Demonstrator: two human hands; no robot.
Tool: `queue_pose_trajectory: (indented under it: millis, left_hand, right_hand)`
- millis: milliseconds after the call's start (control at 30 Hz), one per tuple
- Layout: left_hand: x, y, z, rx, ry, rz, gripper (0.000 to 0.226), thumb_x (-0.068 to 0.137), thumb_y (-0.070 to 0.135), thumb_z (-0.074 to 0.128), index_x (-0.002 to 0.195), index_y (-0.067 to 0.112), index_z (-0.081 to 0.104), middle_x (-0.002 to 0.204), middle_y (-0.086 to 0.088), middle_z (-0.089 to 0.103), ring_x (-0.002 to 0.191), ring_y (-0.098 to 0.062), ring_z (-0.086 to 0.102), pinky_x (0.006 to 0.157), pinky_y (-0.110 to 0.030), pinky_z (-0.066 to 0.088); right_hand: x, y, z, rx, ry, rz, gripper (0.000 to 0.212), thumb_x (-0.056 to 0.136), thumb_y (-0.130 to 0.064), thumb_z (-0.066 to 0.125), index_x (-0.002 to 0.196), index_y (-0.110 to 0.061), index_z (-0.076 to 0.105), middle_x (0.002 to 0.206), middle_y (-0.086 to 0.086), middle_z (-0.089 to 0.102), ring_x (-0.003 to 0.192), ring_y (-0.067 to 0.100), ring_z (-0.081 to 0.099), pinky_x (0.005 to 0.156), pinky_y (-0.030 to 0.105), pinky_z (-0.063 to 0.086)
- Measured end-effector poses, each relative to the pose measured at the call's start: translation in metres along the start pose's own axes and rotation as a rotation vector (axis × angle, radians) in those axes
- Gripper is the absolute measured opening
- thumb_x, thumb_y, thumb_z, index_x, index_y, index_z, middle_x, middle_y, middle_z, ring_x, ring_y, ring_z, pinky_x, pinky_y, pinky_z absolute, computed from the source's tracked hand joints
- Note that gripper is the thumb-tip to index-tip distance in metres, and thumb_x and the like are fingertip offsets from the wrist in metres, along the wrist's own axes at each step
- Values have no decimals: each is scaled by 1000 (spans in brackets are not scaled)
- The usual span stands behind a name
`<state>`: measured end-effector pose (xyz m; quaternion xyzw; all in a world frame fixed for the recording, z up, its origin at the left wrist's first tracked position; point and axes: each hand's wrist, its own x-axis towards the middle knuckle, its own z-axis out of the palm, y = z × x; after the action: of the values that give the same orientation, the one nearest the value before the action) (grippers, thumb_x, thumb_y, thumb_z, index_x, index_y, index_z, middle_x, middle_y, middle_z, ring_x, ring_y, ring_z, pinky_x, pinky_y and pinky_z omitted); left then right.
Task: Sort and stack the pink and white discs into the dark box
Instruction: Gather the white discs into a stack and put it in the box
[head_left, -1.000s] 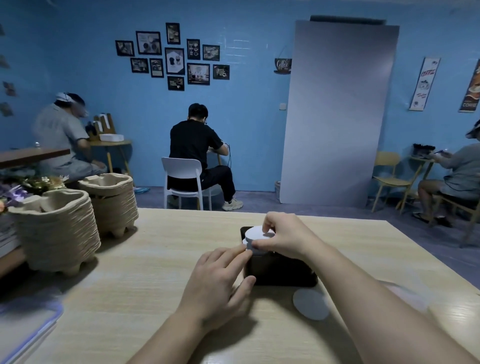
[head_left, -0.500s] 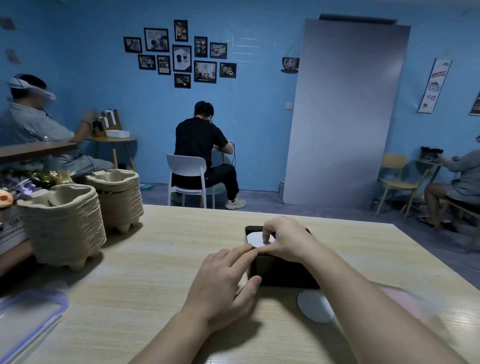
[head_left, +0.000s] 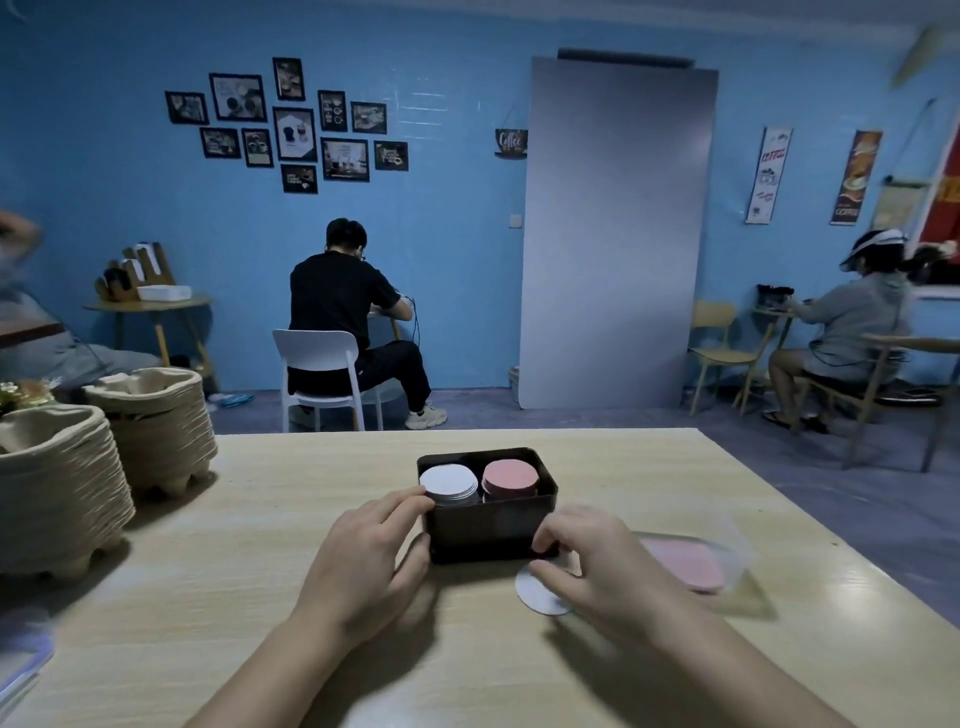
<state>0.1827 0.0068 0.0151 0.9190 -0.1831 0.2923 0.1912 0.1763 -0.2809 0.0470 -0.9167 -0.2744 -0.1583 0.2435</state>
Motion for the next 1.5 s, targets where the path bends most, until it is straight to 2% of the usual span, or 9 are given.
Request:
queue_pose_trajectory:
  millis: [233,333,467,667,833,1100,1167,1267,1500]
  left_hand:
    - [-6,18,6,40,74,-28,47,92,43,49,133,24,59,144,7,56,124,-16,55,96,-39,50]
    - [-10,33,8,66,90,103,39,90,38,56,124,21,63,132,6,60,114,-18,59,91,-36,49]
    - [-18,42,18,57,-37,281,29,90,35,60,117,24,62,119,10,62,102,-14,61,85,-31,50]
    - [-19,45,19,-20,-161,265,16,97,40,53,108,29,58,106,16,59,93,-9,55,77,-28,48]
    - [-18,46,19,-38,-175,266,12,95,39,55,103,30,58,99,17,59,88,-8,54,73,-27,47]
    - [-19,42,20,-63,-227,228,38,89,59,54,120,35,53,106,17,63,98,-7,53,83,-27,46]
    - [-18,41,22,-83,-234,223,42,87,61,54,121,35,52,103,17,63,95,-7,53,78,-26,44]
    - [-18,40,24,-102,-225,208,41,85,59,54,116,33,55,96,15,63,90,-9,54,72,-24,39]
    - [-18,36,28,-153,-247,150,52,82,67,61,122,35,56,107,17,63,97,-4,54,79,-24,47]
  right_hand:
    - [-35,-6,11,-181,-115,116,30,90,-55,54,109,-32,54,112,-17,55,104,10,49,83,33,48]
    - [-31,-10,16,-261,-125,142,35,89,-61,50,100,-27,50,108,-10,57,105,18,50,78,35,45]
    - [-30,-10,25,-300,-116,178,39,89,-64,44,89,-26,43,100,-8,57,104,19,49,75,37,43]
    - [-30,-6,27,-254,-82,214,32,89,-58,47,92,-26,47,95,-11,55,102,15,48,75,36,50]
    - [-28,-2,32,-137,-82,175,39,82,-67,51,103,-35,54,104,-19,56,105,4,46,85,32,49]
    - [-27,-5,38,-156,3,-10,49,80,-72,57,110,-33,57,113,-22,53,106,4,47,84,29,49]
    - [-27,-7,39,-193,16,-45,52,80,-74,55,111,-32,59,112,-20,55,105,6,47,82,29,49]
    - [-26,-8,41,-217,15,-68,55,80,-76,55,111,-32,60,111,-20,56,104,7,48,81,26,47]
    - [-26,-8,38,-127,-33,-47,61,82,-78,52,116,-27,57,116,-16,54,99,6,55,78,24,49]
